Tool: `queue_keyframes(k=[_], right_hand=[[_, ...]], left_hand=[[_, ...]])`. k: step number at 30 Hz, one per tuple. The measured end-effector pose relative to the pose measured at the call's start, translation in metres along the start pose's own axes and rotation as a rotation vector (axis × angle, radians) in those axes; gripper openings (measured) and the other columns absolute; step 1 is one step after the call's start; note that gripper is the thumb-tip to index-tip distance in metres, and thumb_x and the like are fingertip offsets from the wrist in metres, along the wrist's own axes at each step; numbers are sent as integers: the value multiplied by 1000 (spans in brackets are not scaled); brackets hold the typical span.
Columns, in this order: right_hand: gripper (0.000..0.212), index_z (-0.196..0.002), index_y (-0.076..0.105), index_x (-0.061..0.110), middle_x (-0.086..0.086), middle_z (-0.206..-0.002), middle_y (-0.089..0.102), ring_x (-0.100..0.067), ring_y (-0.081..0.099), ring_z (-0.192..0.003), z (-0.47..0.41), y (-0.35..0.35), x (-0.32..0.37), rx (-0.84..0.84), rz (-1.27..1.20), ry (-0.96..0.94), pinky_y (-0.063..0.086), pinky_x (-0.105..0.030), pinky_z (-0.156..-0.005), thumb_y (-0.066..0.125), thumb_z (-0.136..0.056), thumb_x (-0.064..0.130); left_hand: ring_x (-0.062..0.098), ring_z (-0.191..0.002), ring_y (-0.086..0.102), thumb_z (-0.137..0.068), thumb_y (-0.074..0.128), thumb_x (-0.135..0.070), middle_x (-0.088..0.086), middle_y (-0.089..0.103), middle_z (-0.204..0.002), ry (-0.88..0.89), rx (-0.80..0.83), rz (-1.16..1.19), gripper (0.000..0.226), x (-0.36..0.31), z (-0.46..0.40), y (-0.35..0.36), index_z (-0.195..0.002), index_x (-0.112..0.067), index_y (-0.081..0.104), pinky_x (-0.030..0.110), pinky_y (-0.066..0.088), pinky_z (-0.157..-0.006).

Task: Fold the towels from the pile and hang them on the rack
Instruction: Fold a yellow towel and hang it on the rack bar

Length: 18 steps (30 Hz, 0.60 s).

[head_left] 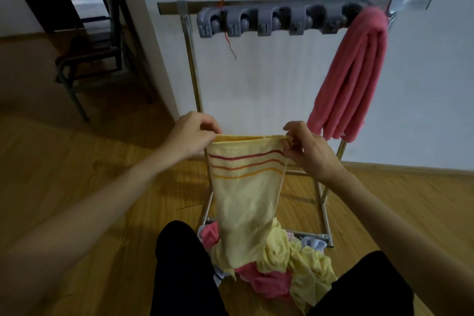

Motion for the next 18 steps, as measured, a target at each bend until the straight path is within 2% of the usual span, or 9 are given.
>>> queue_keyframes(k=[2,5,8,11,16,18], right_hand=[[34,-119,46,10,4,-81,56,-11,51,-63,-7,-8,1,-79,-46,14,45,-26,-57,60,-88,6],[25,-116,55,4,3,-84,54,-3,47,-67,-18,-17,5,-185,-38,-25,41,-14,-63,56,-90,7],[18,-109,59,1,-5,-90,56,-5,49,-72,-25,-20,9,-199,9,-96,44,-19,-65,48,-96,7],[19,-108,58,2,-5,-93,56,-13,54,-77,-27,-22,11,-151,16,-120,47,-27,-67,43,-98,10],[30,-108,56,4,0,-94,54,-14,55,-76,-26,-23,18,-60,26,-132,49,-30,-66,35,-100,24],[34,-107,57,4,4,-93,51,-12,53,-75,-26,-22,21,-50,30,-119,48,-27,-66,33,-100,28]], left_hand=[[14,-88,63,-85,57,6,1,66,-86,38,76,119,22,-10,-3,-8,-85,-12,69,17,52,-71],[13,-92,64,-84,52,13,4,68,-94,79,212,232,29,-22,-7,-14,-93,-9,69,18,55,-76],[15,-97,63,-84,50,15,4,66,-102,122,295,227,36,-27,-10,-15,-102,-11,68,25,56,-81],[15,-97,61,-85,51,11,1,62,-105,156,368,212,39,-28,-10,-16,-107,-18,64,24,54,-79],[19,-93,59,-76,46,-4,-2,55,-107,209,525,178,32,-35,-1,-12,-99,-21,59,20,53,-69],[15,-95,57,-75,44,-14,-5,53,-109,199,579,146,33,-36,2,-9,-100,-26,62,22,54,-74]])
Point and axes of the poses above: each hand's wrist, its own z-axis away from the middle knuckle, its own y-axis out of the palm, x = y × z, the point moved 5 cm from there along -z, towards the middle knuckle
